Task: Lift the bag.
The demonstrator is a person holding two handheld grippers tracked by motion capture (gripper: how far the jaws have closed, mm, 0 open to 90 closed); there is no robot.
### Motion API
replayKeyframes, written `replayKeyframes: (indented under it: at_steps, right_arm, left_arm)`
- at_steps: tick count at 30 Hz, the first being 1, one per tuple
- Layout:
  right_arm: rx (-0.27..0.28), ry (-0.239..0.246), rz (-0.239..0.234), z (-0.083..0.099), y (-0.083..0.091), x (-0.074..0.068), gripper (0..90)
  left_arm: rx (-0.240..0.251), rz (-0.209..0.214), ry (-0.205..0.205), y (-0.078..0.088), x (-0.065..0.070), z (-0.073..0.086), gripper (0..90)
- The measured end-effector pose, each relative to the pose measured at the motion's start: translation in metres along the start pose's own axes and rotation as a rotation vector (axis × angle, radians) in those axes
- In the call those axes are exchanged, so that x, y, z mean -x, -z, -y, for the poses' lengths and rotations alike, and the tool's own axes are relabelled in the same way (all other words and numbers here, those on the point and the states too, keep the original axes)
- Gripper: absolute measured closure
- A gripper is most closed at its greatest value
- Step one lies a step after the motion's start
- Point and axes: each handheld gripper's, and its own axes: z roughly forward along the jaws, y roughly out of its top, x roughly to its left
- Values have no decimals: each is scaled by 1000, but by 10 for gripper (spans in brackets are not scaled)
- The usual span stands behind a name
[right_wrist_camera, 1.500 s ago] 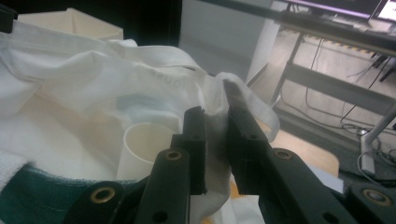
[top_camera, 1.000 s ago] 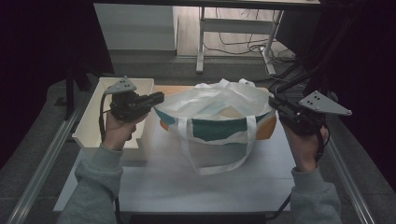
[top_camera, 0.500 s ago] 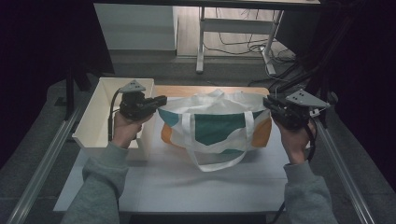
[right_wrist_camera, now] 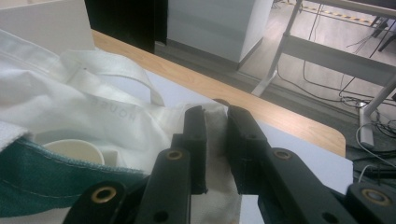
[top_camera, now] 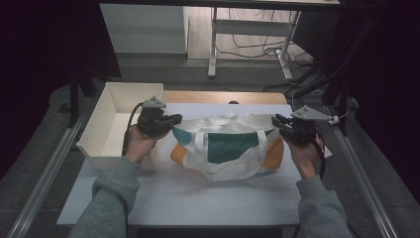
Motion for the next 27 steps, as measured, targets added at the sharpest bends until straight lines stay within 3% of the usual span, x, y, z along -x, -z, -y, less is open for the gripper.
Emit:
replayKeyframes:
  at_steps: [10,12,15,17,23,27]
  right_arm:
    - [-1,-20,-31,2,-3,3,760]
    - [19,-26,-42,2,-1,4,686]
    - [89,-63,-55,-2,12,3,480]
    - [109,-62,-66,-4,23,1,415]
    - [120,-69,-129,8,53,-6,365]
    - [92,-71,-146,26,64,-8,365]
  left_arm:
    - [-15,25,30,-3,-5,6,828]
    - [1,35,36,0,-3,7,703]
    - [28,10,25,10,2,6,429]
    - [59,16,20,20,4,7,330]
    - [77,41,-13,51,13,23,279]
    - [34,52,-27,58,18,42,278]
